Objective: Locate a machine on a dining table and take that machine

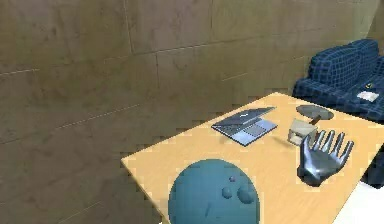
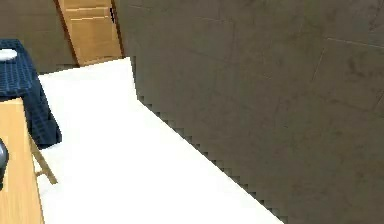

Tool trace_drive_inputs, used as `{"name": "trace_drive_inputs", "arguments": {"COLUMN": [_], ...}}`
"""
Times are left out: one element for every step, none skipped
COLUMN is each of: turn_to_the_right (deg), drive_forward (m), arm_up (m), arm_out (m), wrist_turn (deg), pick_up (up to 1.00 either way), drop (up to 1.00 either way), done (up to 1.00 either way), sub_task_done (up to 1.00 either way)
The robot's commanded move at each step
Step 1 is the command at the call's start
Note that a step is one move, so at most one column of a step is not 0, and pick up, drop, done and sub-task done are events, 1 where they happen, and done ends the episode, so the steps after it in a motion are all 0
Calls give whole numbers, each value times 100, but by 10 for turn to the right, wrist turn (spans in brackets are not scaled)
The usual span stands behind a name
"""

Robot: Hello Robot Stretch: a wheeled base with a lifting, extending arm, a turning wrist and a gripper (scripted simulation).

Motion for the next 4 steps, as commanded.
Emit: {"name": "trace_drive_inputs", "arguments": {"turn_to_the_right": [-450,-450,-450,-450], "drive_forward": [0,0,0,0], "arm_up": [0,0,0,0], "arm_out": [0,0,0,0], "wrist_turn": [0,0,0,0], "pick_up": [0,0,0,0], "drop": [0,0,0,0], "done": [0,0,0,0], "sub_task_done": [0,0,0,0]}}
